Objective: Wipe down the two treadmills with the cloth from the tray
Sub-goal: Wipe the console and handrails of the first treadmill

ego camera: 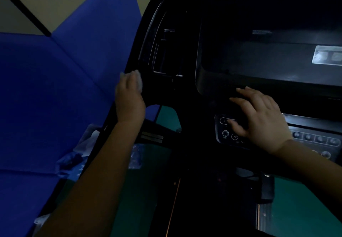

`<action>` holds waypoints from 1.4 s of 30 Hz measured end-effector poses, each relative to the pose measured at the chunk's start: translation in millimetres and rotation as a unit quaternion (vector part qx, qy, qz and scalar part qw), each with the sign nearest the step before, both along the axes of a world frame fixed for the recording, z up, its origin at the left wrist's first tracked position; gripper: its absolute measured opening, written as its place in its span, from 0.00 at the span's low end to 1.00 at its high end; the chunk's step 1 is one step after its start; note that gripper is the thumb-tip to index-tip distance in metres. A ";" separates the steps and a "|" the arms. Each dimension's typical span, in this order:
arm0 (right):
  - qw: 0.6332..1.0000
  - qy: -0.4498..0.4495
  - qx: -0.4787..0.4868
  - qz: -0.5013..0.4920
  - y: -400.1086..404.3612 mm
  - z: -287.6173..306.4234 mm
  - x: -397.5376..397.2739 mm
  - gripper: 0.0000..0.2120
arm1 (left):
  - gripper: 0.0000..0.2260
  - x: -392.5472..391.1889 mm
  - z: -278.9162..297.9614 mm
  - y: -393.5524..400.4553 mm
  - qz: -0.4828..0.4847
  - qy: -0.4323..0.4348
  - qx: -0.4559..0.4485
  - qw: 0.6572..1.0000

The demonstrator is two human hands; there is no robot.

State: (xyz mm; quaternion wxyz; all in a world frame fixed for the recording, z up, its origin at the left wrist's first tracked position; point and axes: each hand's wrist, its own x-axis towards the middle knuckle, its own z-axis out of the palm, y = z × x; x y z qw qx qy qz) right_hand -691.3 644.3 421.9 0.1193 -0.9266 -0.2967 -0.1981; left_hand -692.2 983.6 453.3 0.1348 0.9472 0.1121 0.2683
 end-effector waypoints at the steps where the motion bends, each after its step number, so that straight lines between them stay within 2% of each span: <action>1: 1.000 0.000 0.001 0.001 0.1 -0.2 -0.1 0.25 | 0.16 -7.7 6.6 6.2 0.032 -0.013 -0.013 0.999; 3: 1.000 0.002 0.004 0.001 0.5 -0.7 -0.5 0.25 | 0.16 -30.6 9.9 14.5 0.040 -0.021 -0.070 0.997; 6: 1.000 0.006 0.002 -0.003 0.9 -1.2 -1.1 0.25 | 0.21 -73.4 -16.4 27.4 0.078 0.044 -0.014 0.996; 9: 1.000 0.006 -0.002 -0.006 0.8 -1.4 -1.5 0.26 | 0.26 -78.6 -33.4 30.2 0.122 0.126 -0.019 0.984; 13: 1.000 0.008 -0.003 -0.006 1.5 -1.5 -1.0 0.26 | 0.24 -31.9 -22.2 25.5 0.072 0.130 -0.069 0.987; 17: 1.000 0.002 -0.004 -0.009 1.4 -1.2 -2.4 0.26 | 0.26 3.9 -16.7 26.3 0.004 0.141 0.008 0.990; 20: 1.000 0.003 -0.002 -0.007 1.3 -0.6 -2.0 0.25 | 0.26 -4.4 -19.7 33.2 -0.011 0.160 0.022 0.987; 23: 1.000 0.006 -0.001 -0.007 1.0 -0.3 -2.1 0.25 | 0.27 -39.9 -24.2 35.2 0.004 0.155 0.035 0.987; 29: 1.000 0.013 0.007 -0.004 1.9 0.1 -3.1 0.25 | 0.28 -111.5 -35.2 28.6 0.108 0.155 0.023 0.982; 35: 0.999 0.046 0.014 0.000 -0.1 3.2 -3.3 0.26 | 0.27 -75.1 -26.6 23.7 0.146 0.199 0.020 0.969; 39: 0.998 0.059 0.015 0.004 -0.8 5.4 -2.6 0.26 | 0.27 -43.7 -23.3 26.4 0.126 0.196 -0.007 0.972; 42: 0.997 0.075 0.035 -0.009 2.2 8.5 -4.0 0.25 | 0.27 -47.0 -24.4 25.6 0.102 0.191 0.004 0.976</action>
